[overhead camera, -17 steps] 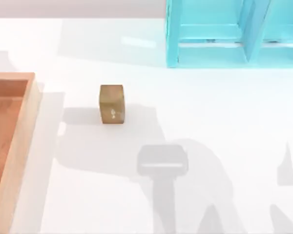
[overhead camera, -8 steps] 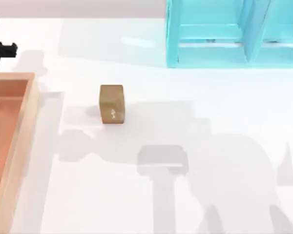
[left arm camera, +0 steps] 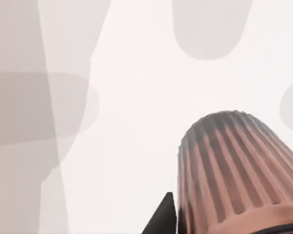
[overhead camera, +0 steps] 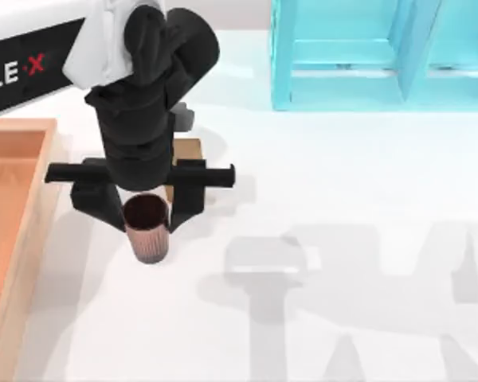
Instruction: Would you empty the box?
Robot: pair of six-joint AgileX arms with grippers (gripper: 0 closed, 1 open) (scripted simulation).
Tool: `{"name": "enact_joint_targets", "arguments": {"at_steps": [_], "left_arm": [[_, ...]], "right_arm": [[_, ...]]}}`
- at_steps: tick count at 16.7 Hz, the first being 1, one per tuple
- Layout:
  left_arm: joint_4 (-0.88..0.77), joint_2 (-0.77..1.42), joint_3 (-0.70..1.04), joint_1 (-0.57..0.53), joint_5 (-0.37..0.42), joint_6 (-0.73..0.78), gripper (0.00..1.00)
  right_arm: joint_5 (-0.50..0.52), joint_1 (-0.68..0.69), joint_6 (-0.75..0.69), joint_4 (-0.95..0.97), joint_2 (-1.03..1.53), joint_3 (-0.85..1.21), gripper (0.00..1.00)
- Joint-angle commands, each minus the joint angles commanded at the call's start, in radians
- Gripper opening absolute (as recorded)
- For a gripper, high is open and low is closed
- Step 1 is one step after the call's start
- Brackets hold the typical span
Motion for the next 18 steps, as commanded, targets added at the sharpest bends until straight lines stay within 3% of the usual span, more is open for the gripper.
{"name": "enact_joint_targets", "arguments": {"at_steps": [4, 7, 18], "left_arm": [[0.094, -0.044, -0.124, -0.269, 0.003, -0.263, 0.0], [0.139, -0.07, -0.177, -0.366, 0.002, -0.358, 0.0], [0.227, -0.05, -0.24, -0.374, 0.002, -0.366, 0.0]], "right_arm": [[0.0, 0.0, 0.0, 0.0, 0.0, 0.0, 1.0], [0.0, 0.0, 0.0, 0.0, 0.0, 0.0, 1.0], [0.0, 0.0, 0.0, 0.0, 0.0, 0.0, 1.0]]}}
